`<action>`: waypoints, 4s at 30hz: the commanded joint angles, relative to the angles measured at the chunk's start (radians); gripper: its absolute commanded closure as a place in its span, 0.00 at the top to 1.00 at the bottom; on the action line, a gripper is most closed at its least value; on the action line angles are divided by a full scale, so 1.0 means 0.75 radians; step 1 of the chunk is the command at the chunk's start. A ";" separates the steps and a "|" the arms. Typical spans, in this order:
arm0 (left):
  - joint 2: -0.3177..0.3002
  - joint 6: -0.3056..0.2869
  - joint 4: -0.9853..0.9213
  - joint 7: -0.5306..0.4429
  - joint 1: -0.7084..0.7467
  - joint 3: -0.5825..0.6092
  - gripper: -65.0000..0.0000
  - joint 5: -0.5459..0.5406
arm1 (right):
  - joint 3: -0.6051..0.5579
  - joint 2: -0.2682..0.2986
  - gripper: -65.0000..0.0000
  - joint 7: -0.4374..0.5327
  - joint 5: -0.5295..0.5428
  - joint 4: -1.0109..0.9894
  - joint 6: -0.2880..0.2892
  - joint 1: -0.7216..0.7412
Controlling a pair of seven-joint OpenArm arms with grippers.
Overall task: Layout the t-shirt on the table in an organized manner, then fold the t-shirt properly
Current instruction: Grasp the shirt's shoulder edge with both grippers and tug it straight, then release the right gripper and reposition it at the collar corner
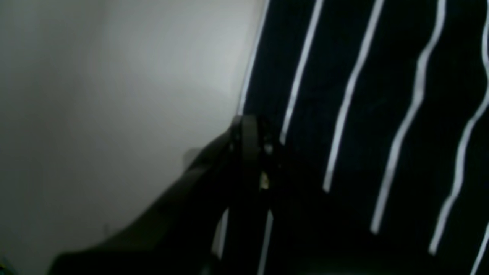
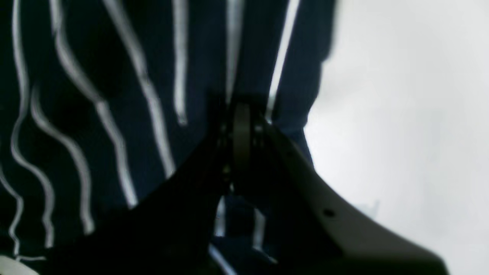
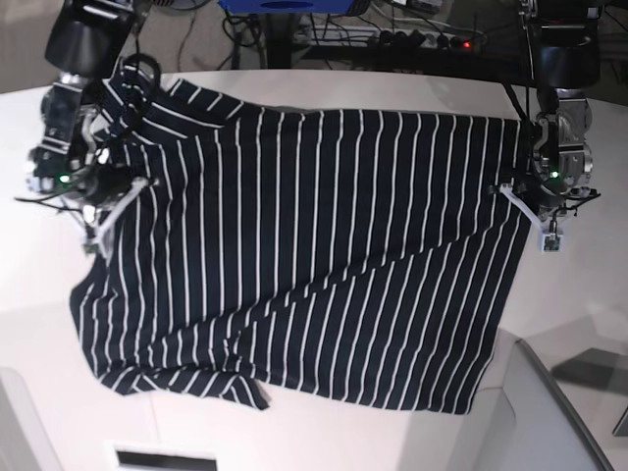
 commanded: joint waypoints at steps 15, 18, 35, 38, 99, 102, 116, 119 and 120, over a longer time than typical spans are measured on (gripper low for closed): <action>0.023 -0.008 0.533 0.290 0.071 -0.156 0.00 0.000 | -0.034 0.176 0.00 0.022 0.002 -0.119 0.004 0.368; 0.025 -0.008 0.583 0.290 0.135 -0.160 0.00 -0.003 | -0.032 0.233 0.00 0.235 0.002 -0.512 0.004 0.550; 0.058 -0.008 0.593 0.284 0.227 -0.282 0.00 -0.003 | -0.032 0.377 0.00 0.564 0.000 -1.085 -0.201 0.697; 0.058 -0.008 0.593 0.284 0.233 -0.282 0.00 -0.003 | -0.032 0.411 0.00 0.619 0.000 -1.142 -0.203 0.697; -0.008 -0.014 0.804 0.282 0.419 -0.287 0.00 -0.003 | 0.228 -0.049 0.65 0.210 0.417 0.345 -0.025 -0.696; -0.001 -0.014 0.801 0.282 0.419 -0.285 0.00 -0.003 | 0.228 -0.049 0.47 0.204 0.417 0.347 -0.025 -0.706; 0.003 -0.014 0.804 0.282 0.419 -0.274 0.00 -0.015 | 0.217 -0.057 0.01 -0.086 0.424 0.810 -0.023 -0.737; 0.003 -0.014 0.804 0.282 0.419 -0.276 0.00 -0.015 | 0.215 -0.057 0.01 -0.191 0.424 0.883 -0.023 -0.696; 0.003 -0.014 0.804 0.282 0.419 -0.276 0.00 -0.015 | 0.215 -0.057 0.01 -0.224 0.424 0.890 -0.023 -0.665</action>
